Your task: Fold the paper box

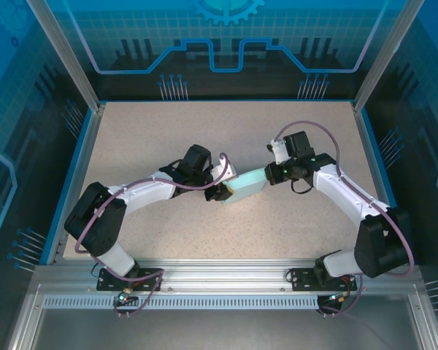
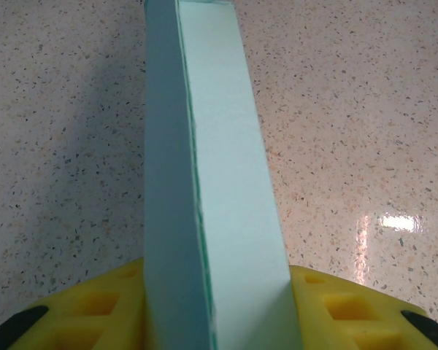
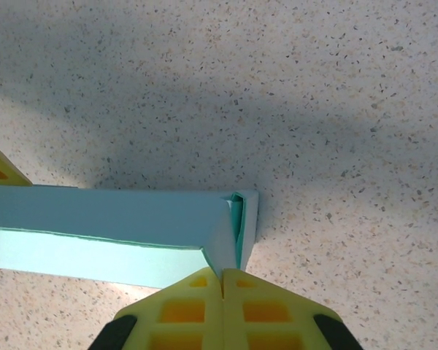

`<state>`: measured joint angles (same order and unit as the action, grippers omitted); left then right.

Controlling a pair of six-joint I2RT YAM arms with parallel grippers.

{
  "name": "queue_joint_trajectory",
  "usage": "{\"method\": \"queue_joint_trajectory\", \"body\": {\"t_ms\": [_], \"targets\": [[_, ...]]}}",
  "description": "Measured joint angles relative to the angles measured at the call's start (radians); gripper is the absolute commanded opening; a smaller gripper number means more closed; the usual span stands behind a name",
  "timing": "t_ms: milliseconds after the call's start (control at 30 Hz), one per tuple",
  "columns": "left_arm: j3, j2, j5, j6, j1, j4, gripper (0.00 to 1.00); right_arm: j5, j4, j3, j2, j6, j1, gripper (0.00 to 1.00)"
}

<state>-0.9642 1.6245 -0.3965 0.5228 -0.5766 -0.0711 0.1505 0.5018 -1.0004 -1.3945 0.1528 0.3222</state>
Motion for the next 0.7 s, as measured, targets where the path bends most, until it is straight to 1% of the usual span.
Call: {"method": "queue_joint_trajectory", "body": {"t_ms": [167, 400, 567, 700], "targets": [[-0.003, 0.003, 0.0, 0.0, -0.001, -0.003, 0.26, 0.009, -0.028, 0.025, 0.019, 0.057, -0.001, 0.0], [-0.01, 0.012, 0.0, 0.001, -0.006, -0.003, 0.25, 0.018, -0.024, 0.034, 0.031, 0.099, -0.008, 0.0], [-0.01, 0.013, 0.0, 0.0, -0.011, -0.002, 0.25, 0.034, 0.038, -0.01, 0.031, 0.102, -0.018, 0.0], [-0.011, 0.013, 0.041, -0.012, 0.001, -0.002, 0.24, 0.055, 0.101, -0.061, 0.041, 0.097, -0.052, 0.0]]}}
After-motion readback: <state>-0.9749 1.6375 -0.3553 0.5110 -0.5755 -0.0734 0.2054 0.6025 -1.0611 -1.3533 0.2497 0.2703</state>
